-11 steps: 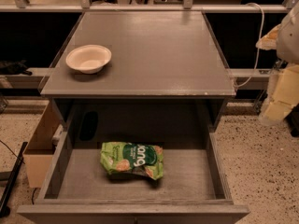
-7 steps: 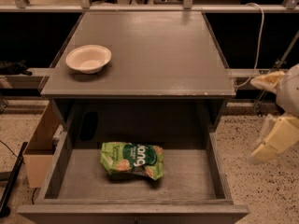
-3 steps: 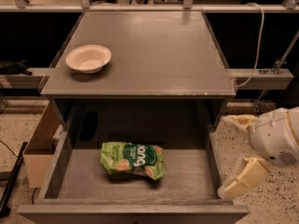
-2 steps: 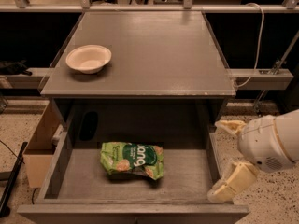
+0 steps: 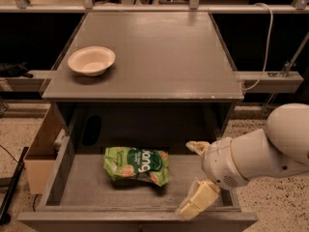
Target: Pick green rice chip bag from top drawer and place on counter
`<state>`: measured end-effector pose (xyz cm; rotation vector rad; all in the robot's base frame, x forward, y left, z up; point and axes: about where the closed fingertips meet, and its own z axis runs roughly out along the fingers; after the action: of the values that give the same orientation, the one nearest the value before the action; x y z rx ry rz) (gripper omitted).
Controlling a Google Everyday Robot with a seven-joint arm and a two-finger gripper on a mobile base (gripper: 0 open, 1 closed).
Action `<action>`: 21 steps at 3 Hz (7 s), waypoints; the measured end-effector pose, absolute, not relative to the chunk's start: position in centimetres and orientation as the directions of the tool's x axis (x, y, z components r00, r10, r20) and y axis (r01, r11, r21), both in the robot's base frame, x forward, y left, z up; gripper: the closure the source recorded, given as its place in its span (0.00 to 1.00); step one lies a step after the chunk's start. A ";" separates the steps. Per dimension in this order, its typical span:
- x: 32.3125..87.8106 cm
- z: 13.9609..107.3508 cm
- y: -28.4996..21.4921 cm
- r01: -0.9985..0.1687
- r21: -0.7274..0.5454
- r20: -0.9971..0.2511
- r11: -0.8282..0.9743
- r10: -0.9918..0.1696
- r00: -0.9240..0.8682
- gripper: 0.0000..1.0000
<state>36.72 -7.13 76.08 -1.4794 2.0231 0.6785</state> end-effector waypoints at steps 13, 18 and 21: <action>45.2 61.2 2.8 -0.945 0.048 -0.677 0.324 -0.685 -0.269 1.00; 42.5 72.6 -5.6 -0.931 -0.028 -0.737 0.363 -0.637 -0.226 1.00; 50.6 90.2 -8.6 -0.947 -0.179 -0.658 0.267 -0.748 -0.087 1.00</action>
Offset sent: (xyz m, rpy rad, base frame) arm 0.0393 0.0926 -0.0500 0.0448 -0.0541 0.0531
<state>50.59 -8.57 90.24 -1.5312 1.8844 0.3873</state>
